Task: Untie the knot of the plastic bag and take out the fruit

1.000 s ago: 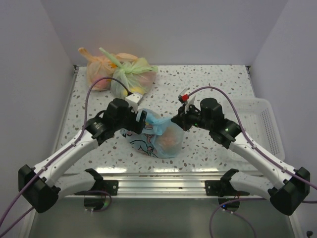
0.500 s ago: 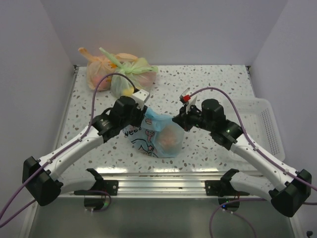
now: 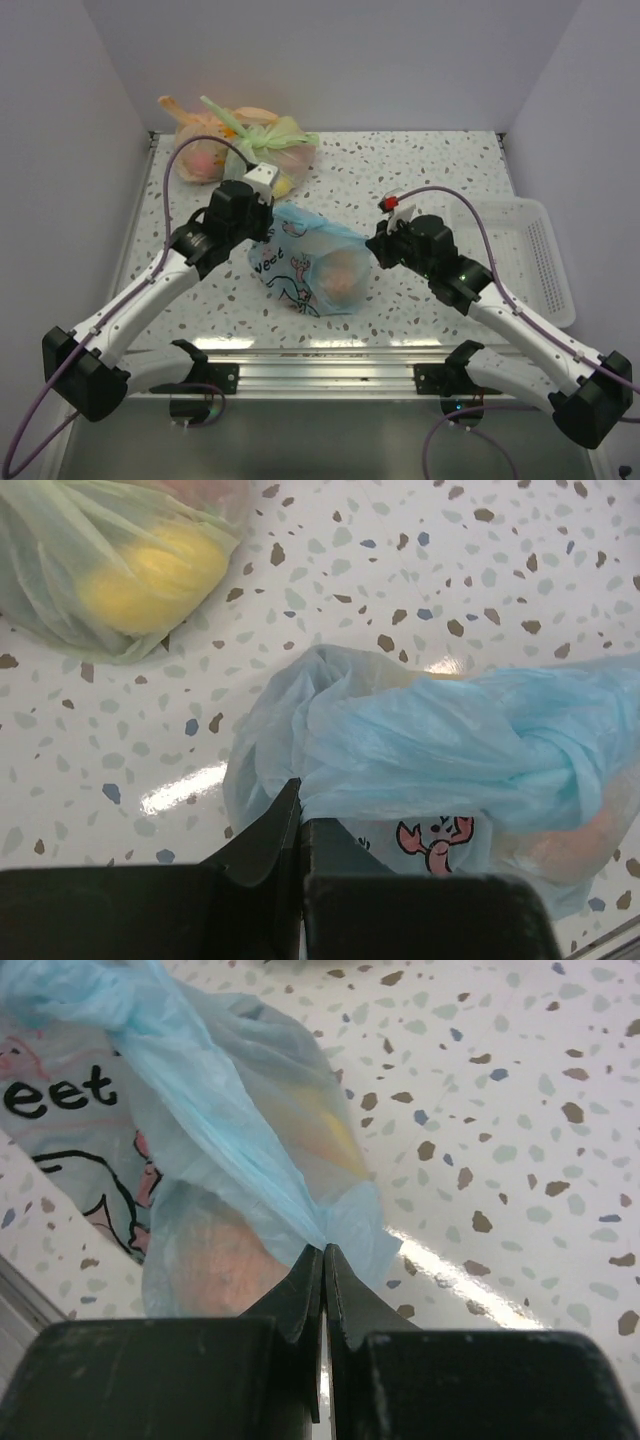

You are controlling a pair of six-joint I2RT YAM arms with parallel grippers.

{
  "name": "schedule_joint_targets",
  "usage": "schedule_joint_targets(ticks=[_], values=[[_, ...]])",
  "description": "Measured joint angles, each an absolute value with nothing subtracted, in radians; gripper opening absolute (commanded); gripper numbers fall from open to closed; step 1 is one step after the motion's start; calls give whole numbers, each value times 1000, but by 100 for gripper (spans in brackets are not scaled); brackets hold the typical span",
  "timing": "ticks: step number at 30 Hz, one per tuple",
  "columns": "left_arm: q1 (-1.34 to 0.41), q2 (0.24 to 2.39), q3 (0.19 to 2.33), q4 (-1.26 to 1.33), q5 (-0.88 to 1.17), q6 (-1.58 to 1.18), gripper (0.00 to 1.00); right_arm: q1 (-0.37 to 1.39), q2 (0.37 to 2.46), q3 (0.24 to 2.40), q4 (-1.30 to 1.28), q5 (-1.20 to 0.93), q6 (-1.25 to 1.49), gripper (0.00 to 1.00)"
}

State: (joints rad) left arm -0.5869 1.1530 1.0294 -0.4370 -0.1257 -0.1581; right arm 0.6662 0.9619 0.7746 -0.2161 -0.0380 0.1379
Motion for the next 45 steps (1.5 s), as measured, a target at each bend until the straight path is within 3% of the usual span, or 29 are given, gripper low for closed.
schedule_joint_targets(ticks=[7, 13, 14, 15, 17, 18, 20, 23, 28, 35, 43, 45], values=[[-448, 1136, 1073, -480, -177, -302, 0, 614, 962, 805, -216, 138, 256, 0], [-392, 1053, 1005, -488, -183, -430, 0, 606, 936, 832, -164, 113, 302, 3], [-384, 1034, 984, -486, -180, -439, 0, 601, 936, 835, -171, 101, 298, 9], [-374, 1011, 960, -489, -172, -450, 0, 597, 942, 843, -182, 78, 295, 29], [-369, 974, 918, -489, -136, -463, 0, 594, 957, 867, -218, 24, 284, 53], [-369, 958, 900, -488, -119, -471, 0, 596, 962, 883, -244, 1, 274, 70], [-369, 924, 866, -495, -80, -484, 0, 611, 968, 929, -311, -23, 256, 85], [-369, 886, 842, -507, -47, -510, 0, 661, 990, 1052, -427, -6, 242, 97], [-369, 825, 817, -506, 19, -593, 0, 826, 1042, 1227, -494, 105, 302, 99], [-369, 739, 733, -483, 72, -730, 0, 1076, 1161, 1246, -504, 361, 521, 99], [-369, 695, 670, -471, 105, -793, 0, 1115, 1290, 1130, -416, 500, 762, 99], [-369, 689, 656, -470, 109, -801, 0, 1116, 1318, 1108, -362, 501, 797, 89]])
